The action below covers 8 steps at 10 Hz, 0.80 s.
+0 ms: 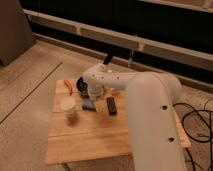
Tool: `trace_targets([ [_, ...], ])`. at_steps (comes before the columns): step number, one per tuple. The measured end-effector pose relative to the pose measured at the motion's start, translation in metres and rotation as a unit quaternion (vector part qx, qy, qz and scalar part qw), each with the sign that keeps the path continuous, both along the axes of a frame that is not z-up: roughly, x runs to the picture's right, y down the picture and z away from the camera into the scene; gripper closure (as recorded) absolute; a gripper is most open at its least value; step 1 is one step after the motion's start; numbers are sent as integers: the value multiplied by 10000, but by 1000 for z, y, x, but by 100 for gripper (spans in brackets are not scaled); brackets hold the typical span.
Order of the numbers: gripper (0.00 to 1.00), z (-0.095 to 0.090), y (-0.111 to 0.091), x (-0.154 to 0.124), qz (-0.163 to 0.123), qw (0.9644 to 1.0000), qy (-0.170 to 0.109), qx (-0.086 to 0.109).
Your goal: Place the white sponge in the ceramic cup
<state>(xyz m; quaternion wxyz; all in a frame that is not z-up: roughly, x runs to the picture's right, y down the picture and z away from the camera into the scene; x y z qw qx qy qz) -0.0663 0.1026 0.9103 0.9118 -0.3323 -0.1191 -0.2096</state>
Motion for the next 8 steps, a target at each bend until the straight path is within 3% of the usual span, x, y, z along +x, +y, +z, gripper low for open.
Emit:
trace_targets([
  [5,35,10,-6,1,-38,10000,-44,51],
  [8,59,8,1,6,120,9998,-26,-132],
])
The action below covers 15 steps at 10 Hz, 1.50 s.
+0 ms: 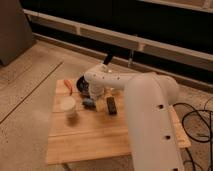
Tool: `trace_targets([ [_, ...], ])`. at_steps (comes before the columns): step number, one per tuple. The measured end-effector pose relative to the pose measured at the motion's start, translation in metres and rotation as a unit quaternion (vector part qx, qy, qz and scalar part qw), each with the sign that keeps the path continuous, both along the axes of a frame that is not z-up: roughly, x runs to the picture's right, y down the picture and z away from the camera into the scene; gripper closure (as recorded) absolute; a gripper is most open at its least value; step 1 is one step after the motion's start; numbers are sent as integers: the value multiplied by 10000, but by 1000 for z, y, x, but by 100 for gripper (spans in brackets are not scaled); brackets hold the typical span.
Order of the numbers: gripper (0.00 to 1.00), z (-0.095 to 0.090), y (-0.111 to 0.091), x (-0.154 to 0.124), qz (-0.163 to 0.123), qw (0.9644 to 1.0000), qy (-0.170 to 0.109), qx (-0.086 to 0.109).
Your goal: Place the white sponge in the ceramic cup
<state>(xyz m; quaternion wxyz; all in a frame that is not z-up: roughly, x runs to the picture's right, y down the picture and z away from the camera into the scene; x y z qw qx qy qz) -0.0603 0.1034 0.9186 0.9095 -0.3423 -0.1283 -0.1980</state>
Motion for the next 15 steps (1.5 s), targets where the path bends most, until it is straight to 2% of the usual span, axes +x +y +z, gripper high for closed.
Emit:
trace_targets([
  [3,94,-3,7,0,32,9997,-156,-203],
  [4,99,-3,7,1,29,9996,-181,-231],
  [7,100,-4,4,1,-19,9994,-230,-244],
  [9,100,-13,-9,0,-194,9994,-270,-102],
  [11,100,-40,-33,-2,-532,9981,-229,190],
  [12,100,-53,-42,0,-602,9976,-164,297],
  [13,100,-79,-51,4,-684,9968,-7,410],
  [15,100,-106,-55,11,-689,9962,227,491],
])
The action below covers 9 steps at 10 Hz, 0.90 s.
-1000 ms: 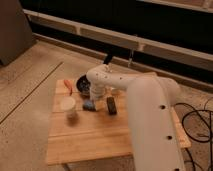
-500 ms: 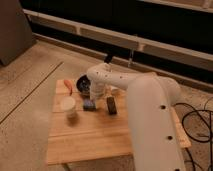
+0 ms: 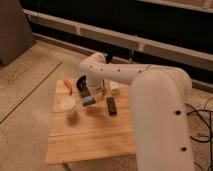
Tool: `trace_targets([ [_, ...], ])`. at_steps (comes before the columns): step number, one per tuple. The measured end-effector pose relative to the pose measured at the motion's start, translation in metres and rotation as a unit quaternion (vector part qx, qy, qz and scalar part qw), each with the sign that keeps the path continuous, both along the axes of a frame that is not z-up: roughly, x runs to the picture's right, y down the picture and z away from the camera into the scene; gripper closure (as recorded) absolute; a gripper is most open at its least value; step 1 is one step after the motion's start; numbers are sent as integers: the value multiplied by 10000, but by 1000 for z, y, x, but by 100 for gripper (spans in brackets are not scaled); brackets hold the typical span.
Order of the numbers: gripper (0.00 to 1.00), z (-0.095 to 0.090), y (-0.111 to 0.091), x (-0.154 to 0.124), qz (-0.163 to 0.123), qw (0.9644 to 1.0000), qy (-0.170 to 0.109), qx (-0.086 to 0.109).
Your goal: Place the white sponge in the ceramic cup
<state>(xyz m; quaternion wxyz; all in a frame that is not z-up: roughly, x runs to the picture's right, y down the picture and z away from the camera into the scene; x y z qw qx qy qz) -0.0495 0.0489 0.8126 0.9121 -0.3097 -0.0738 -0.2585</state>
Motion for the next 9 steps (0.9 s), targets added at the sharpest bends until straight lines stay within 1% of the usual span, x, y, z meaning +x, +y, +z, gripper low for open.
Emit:
trace_targets([
  [1,100,-12,1,3,34,9999,124,29],
  [2,100,-19,1,4,73,9998,190,55],
  [4,100,-32,-5,3,179,9992,318,179],
  [7,100,-50,-27,3,257,9979,394,455],
  [8,100,-59,-37,2,225,9972,413,575],
  [9,100,-66,-45,0,156,9968,428,655],
])
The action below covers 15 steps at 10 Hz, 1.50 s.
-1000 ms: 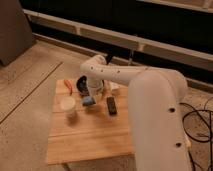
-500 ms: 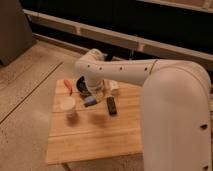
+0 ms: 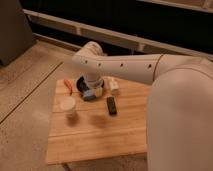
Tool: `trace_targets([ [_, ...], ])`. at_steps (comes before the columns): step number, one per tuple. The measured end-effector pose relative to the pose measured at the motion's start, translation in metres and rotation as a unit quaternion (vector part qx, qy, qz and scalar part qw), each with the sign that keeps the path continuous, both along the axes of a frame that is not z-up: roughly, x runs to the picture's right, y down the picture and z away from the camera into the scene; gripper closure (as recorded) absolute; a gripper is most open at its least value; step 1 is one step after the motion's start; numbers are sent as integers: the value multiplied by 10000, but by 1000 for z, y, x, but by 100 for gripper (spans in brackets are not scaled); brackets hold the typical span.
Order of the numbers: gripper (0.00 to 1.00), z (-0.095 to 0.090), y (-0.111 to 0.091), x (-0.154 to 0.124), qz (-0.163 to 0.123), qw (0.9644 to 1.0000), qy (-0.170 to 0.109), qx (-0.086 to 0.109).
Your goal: Place the white sponge in the ceramic cup
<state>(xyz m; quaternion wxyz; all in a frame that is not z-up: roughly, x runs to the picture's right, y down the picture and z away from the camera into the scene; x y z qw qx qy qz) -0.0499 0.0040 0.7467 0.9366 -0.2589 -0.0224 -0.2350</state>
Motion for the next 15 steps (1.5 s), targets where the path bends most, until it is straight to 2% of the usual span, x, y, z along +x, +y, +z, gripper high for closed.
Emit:
trace_targets([
  [4,100,-15,-13,-30,-502,9987,-70,88],
  [8,100,-17,-8,-77,-1020,9945,-213,-37],
  [11,100,-7,5,-103,-1264,9913,-242,-286],
  [15,100,11,22,-117,-1445,9872,-211,-641],
])
